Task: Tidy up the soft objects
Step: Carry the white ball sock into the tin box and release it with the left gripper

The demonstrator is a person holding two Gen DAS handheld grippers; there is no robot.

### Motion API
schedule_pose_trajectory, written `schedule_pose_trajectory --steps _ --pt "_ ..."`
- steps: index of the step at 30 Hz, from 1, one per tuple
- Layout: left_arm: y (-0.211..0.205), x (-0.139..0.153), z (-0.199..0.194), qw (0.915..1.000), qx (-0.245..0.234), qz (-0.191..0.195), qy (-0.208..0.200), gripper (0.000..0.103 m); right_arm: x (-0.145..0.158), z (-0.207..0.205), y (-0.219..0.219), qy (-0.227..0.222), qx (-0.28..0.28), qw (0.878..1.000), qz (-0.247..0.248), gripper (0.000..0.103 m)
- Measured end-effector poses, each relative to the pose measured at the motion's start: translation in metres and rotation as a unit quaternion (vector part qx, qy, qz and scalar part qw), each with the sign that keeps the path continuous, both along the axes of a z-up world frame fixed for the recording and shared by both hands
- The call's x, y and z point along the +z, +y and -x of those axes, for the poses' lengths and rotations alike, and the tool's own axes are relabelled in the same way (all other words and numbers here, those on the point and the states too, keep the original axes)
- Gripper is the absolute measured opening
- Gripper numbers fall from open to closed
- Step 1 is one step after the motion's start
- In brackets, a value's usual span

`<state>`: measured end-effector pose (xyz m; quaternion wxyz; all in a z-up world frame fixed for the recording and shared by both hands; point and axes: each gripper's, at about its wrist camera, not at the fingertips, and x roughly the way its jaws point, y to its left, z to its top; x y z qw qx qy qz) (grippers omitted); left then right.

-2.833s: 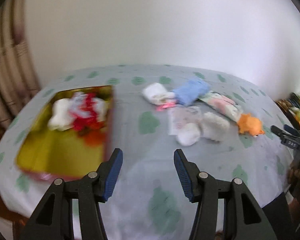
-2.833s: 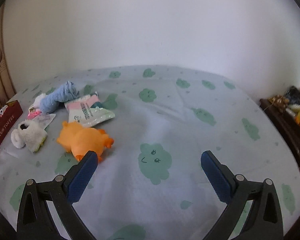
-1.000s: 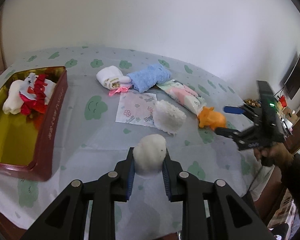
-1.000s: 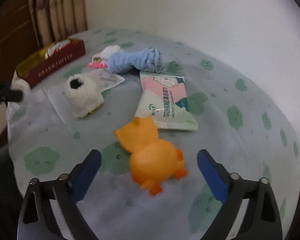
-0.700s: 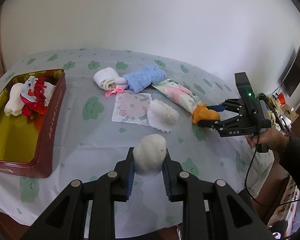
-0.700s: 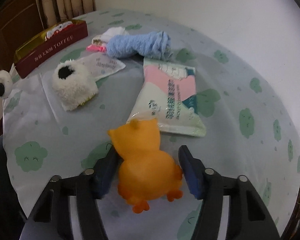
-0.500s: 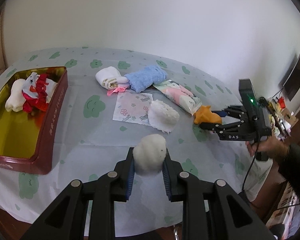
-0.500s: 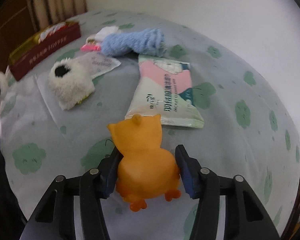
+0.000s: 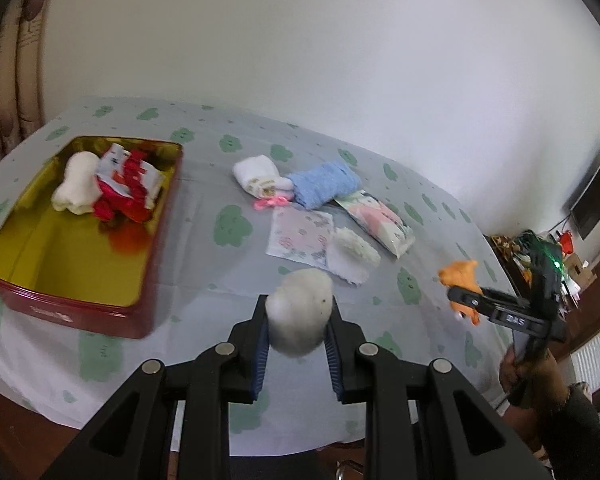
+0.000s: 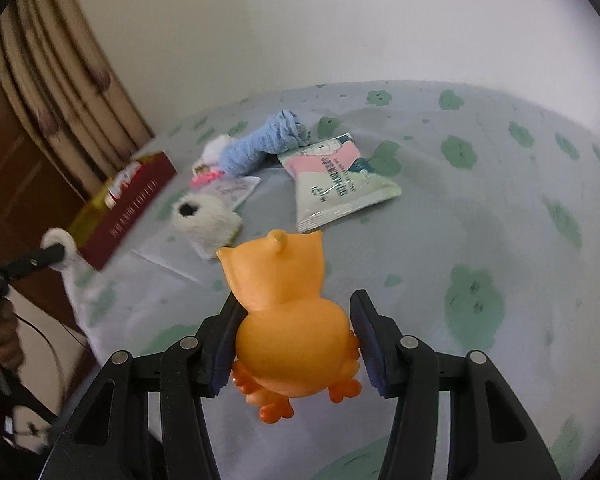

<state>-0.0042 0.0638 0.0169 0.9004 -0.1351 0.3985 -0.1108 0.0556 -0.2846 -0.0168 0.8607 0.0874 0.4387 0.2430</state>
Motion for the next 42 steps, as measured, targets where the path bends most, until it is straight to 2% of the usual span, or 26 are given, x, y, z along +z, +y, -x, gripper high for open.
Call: schedule_pose_trajectory --steps 5,11,21,29,33,36,42 --pt "0.024 0.010 0.003 0.9994 0.026 -0.019 -0.012 0.025 -0.004 0.010 0.000 0.013 -0.014 0.999 -0.034 0.050" --pt "0.070 0.014 -0.006 0.9962 0.070 -0.049 -0.012 0.025 -0.005 0.012 -0.001 0.018 -0.023 0.998 -0.047 0.050" --pt "0.136 -0.006 -0.052 0.9871 0.124 -0.101 0.012 0.025 -0.005 0.011 -0.003 0.026 -0.031 0.997 -0.060 0.050" --pt "0.155 -0.036 -0.085 0.9777 0.140 -0.151 0.039 0.025 -0.006 0.009 -0.005 0.033 -0.037 0.997 -0.059 0.050" --pt "0.163 -0.049 -0.095 0.9741 0.147 -0.162 0.055 0.025 -0.007 0.009 -0.007 0.037 -0.037 0.997 -0.064 0.050" --pt "0.169 -0.055 -0.099 0.9734 0.151 -0.160 0.062 0.025 -0.008 0.008 -0.007 0.038 -0.037 0.996 -0.065 0.050" --pt "0.165 -0.056 -0.102 0.9698 0.145 -0.186 0.061 0.028 -0.013 0.008 -0.006 0.042 -0.037 0.996 -0.064 0.050"
